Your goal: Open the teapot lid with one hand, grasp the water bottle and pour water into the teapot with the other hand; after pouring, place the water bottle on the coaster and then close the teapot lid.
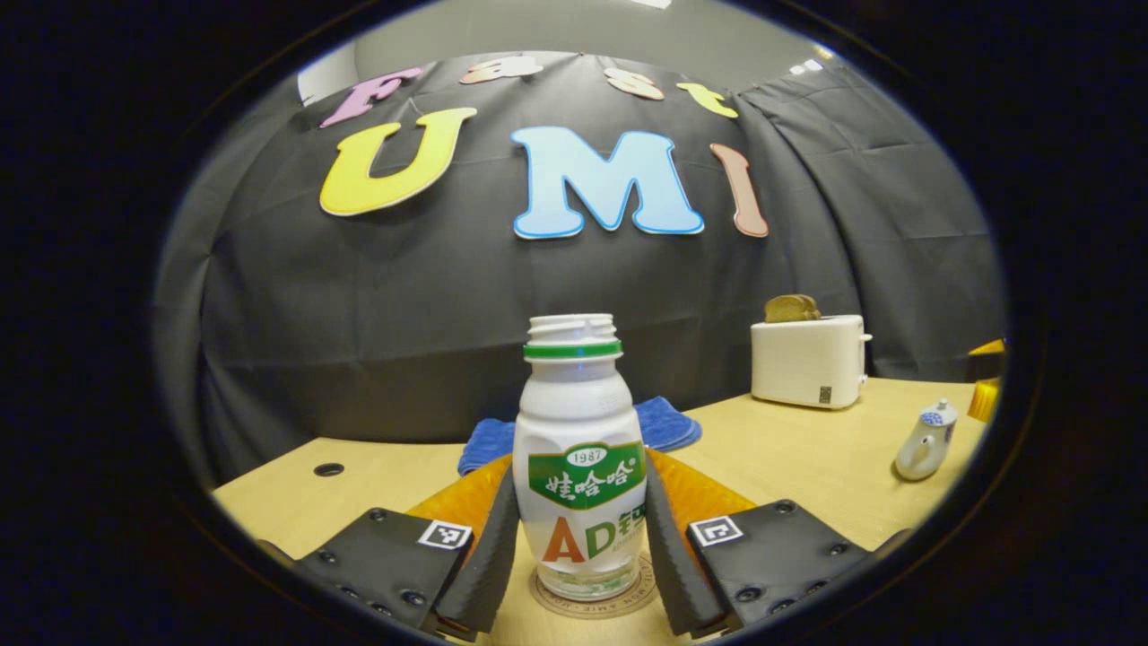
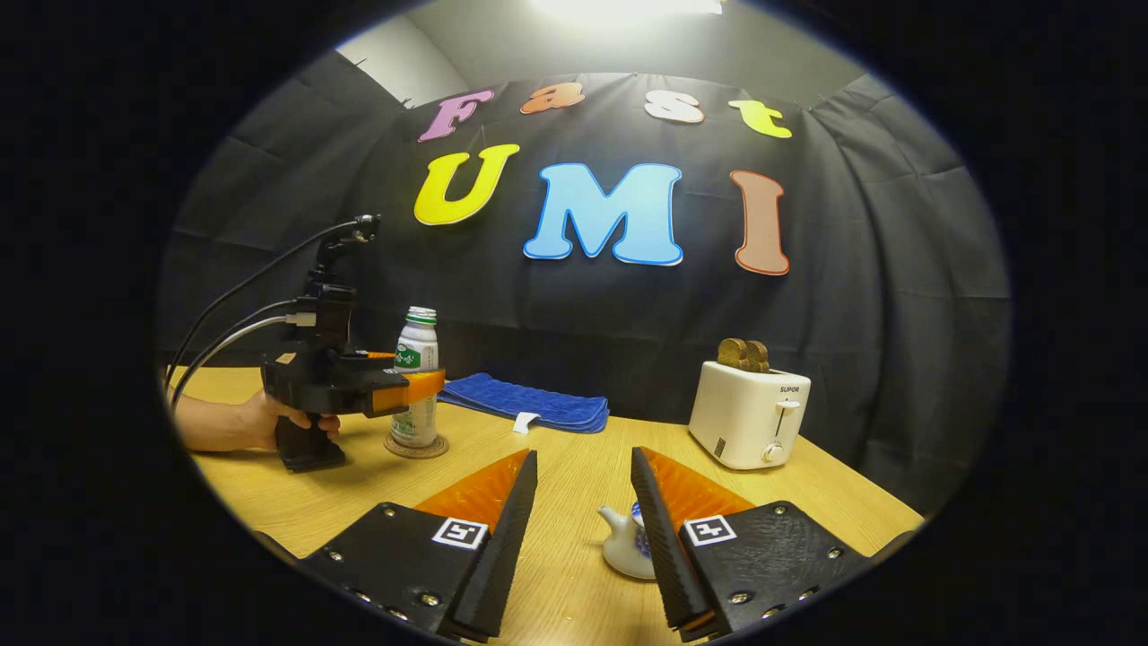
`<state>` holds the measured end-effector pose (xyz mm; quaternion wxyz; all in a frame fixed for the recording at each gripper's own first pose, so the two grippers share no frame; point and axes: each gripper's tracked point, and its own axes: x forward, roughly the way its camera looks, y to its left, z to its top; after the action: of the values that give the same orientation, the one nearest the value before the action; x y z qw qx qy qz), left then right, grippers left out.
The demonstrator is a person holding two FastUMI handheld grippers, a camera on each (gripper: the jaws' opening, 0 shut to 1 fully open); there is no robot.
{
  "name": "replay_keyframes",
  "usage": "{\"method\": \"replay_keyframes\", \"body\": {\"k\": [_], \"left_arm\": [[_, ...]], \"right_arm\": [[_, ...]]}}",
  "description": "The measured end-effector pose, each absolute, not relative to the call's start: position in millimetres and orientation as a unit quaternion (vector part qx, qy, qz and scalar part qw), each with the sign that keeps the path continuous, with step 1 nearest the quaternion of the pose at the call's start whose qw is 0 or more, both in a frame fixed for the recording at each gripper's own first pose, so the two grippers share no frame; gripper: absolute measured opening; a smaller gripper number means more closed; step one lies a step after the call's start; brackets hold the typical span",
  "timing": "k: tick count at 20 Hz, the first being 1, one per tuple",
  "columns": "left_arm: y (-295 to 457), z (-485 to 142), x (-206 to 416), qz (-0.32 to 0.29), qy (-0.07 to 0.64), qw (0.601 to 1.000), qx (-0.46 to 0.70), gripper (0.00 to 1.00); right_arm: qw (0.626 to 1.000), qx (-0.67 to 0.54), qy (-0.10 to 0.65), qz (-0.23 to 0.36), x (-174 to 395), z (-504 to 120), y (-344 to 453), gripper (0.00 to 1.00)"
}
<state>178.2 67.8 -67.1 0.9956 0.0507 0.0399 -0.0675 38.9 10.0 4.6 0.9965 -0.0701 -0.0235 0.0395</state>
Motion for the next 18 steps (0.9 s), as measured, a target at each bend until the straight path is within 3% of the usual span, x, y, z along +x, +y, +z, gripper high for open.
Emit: {"method": "replay_keyframes", "body": {"k": [1, 6, 18], "left_arm": [[68.1, -66.6, 177.5, -0.067, 0.039, 0.996, 0.049, 0.70], [60.6, -56.8, 173.3, -0.080, 0.031, 0.996, 0.025, 1.00], [72.3, -37.1, 125.7, -0.045, 0.025, 0.998, 0.035, 1.00]], "right_arm": [[0.996, -0.071, -0.022, 0.039, 39.1, 4.3, 9.9, 0.65], [0.996, -0.073, -0.017, 0.040, 40.4, 0.8, 9.9, 0.65], [0.995, -0.078, -0.020, 0.052, 38.6, -1.2, 21.1, 0.65]]}}
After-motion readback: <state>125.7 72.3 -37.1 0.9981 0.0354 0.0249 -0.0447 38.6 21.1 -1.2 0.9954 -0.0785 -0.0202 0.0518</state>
